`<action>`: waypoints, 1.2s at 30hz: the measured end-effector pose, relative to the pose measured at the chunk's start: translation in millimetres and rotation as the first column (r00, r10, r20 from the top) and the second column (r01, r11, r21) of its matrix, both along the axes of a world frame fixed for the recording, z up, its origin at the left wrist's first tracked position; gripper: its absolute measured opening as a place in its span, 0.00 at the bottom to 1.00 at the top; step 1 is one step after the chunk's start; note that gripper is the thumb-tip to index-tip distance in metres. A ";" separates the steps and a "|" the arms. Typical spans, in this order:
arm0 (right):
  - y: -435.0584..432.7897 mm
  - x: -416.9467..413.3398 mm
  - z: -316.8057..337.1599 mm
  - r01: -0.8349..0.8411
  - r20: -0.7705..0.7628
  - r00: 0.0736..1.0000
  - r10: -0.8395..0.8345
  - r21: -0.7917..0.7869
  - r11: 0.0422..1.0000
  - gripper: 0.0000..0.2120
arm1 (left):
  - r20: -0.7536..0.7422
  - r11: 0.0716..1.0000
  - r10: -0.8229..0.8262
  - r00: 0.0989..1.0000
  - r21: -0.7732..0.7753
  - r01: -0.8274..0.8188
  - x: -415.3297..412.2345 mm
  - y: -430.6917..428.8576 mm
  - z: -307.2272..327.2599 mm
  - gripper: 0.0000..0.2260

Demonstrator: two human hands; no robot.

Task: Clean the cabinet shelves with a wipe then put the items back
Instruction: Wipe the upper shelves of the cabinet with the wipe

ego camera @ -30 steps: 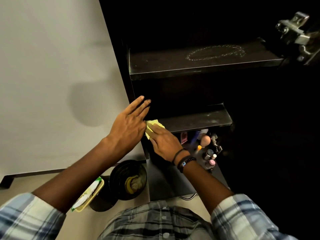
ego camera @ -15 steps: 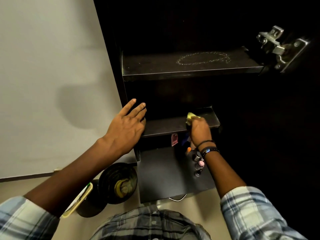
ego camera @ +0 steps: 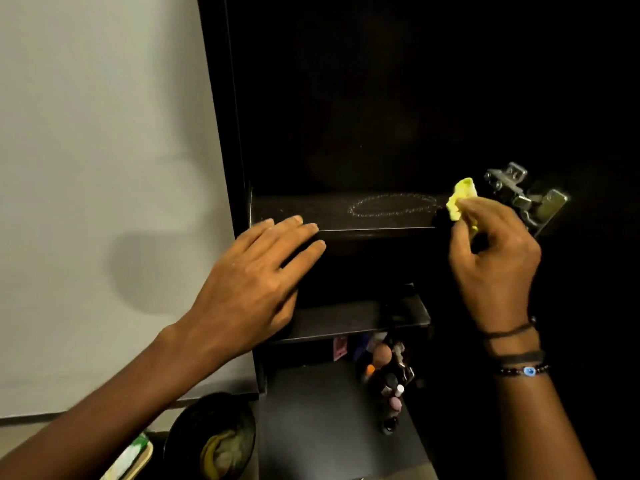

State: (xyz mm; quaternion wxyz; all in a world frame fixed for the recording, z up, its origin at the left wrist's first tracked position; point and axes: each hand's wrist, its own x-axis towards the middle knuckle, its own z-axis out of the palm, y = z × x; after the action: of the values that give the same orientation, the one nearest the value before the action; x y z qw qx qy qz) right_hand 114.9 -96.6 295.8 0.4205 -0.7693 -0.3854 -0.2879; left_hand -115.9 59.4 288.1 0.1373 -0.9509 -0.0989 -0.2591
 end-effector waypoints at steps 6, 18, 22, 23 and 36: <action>48.5 -18.1 10.4 -0.031 -0.051 0.999 0.011 -0.397 0.917 0.10 | -0.081 0.945 0.156 0.984 0.304 -0.125 4.6 23.7 36.4 0.20; 59.5 -20.4 35.0 -0.148 -0.134 0.988 0.083 -0.612 0.777 0.12 | 0.069 0.908 0.131 0.989 0.392 -0.147 5.7 50.2 58.5 0.18; 28.0 47.7 38.6 0.027 -0.131 0.981 -0.145 -0.641 0.767 0.10 | 0.070 0.883 0.143 0.987 0.442 -0.159 8.1 50.0 58.2 0.17; 27.4 51.9 37.4 0.033 -0.117 0.983 -0.142 -0.646 0.763 0.11 | 0.071 0.891 0.126 0.990 0.431 -0.144 8.1 49.0 59.6 0.16; 118.3 -103.1 25.1 -0.542 -0.207 0.830 0.517 -0.517 0.663 0.11 | 0.111 0.961 0.019 0.994 0.273 -0.049 9.1 38.1 74.4 0.20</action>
State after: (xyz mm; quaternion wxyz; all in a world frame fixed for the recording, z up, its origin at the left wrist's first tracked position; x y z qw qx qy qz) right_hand 11.7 21.8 320.9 0.2515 -0.7174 -0.6496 -0.0123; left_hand -106.8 97.5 362.6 0.2671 -0.9054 -0.0855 -0.3189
